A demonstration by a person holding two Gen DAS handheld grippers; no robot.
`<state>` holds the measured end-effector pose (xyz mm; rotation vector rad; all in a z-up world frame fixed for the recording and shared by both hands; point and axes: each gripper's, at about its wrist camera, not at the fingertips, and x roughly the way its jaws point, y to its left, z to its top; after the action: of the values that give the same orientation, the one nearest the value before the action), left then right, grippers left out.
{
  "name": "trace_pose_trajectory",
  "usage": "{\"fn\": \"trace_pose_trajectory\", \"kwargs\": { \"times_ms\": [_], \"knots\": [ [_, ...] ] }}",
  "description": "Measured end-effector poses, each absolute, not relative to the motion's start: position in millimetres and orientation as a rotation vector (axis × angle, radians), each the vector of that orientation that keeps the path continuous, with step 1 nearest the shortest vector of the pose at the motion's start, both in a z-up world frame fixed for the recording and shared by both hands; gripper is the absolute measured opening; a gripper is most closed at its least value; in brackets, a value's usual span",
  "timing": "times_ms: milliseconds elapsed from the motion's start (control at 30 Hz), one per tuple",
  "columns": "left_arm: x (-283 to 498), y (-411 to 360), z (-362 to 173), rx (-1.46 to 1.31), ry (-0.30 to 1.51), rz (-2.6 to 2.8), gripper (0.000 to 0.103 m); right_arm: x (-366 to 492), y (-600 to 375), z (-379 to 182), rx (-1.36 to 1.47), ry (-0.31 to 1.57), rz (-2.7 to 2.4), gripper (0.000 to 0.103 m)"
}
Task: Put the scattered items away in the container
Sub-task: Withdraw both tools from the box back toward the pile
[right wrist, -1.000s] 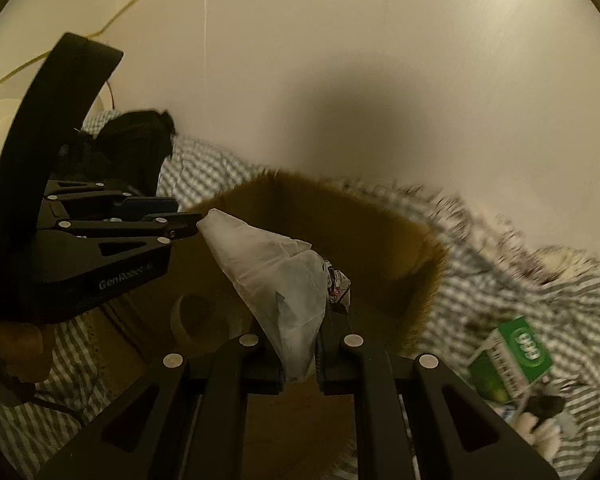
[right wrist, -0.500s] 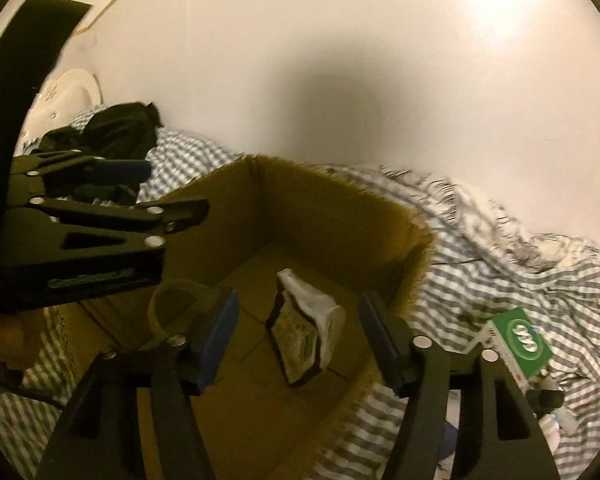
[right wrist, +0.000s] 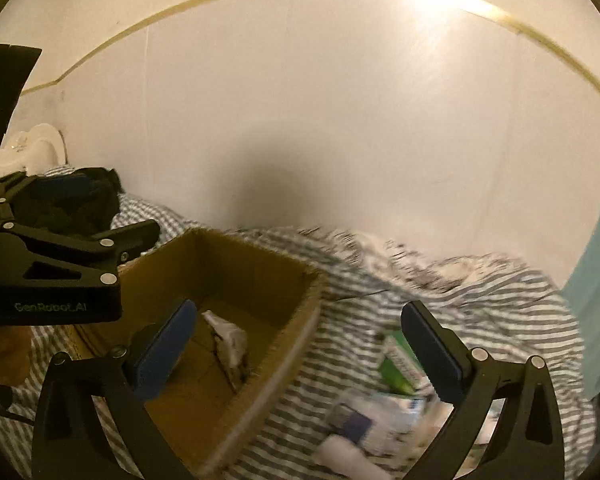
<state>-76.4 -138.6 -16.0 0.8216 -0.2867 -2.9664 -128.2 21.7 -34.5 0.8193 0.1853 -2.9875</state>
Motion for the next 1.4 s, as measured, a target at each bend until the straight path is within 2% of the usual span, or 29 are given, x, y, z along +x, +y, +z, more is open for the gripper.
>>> {"fn": "trace_pose_trajectory", "kwargs": {
  "times_ms": [200,333,533,667,767,1000,1133,1233,1400],
  "knots": [
    [-48,-111,12,0.751,-0.28,-3.071,0.103,-88,53,-1,0.727,0.172,-3.111,0.103],
    [-38,-92,33,0.736,-0.208,-3.159,0.103,-58,84,17,0.627,0.105,-3.163,0.103],
    [-28,-69,56,0.644,-0.051,-3.275,0.103,-17,120,34,0.537,0.138,-3.242,0.103],
    [-26,-38,64,0.561,-0.138,-3.308,0.103,-2,140,42,0.522,0.098,-3.268,0.103],
    [-31,-18,61,0.606,-0.166,-3.405,0.103,6,158,42,0.533,0.064,-3.28,0.103],
    [-54,17,23,0.752,-0.146,-3.392,0.103,7,197,24,0.602,0.002,-3.297,0.103],
    [-65,37,-11,0.857,-0.211,-3.35,0.103,2,213,1,0.691,0.028,-3.296,0.103],
    [-69,39,-32,0.963,-0.193,-3.31,0.103,-4,221,-20,0.765,0.049,-3.281,0.103],
    [-71,46,-84,1.143,-0.261,-3.24,0.103,-10,230,-61,0.928,0.012,-3.224,0.103]
  ]
}}
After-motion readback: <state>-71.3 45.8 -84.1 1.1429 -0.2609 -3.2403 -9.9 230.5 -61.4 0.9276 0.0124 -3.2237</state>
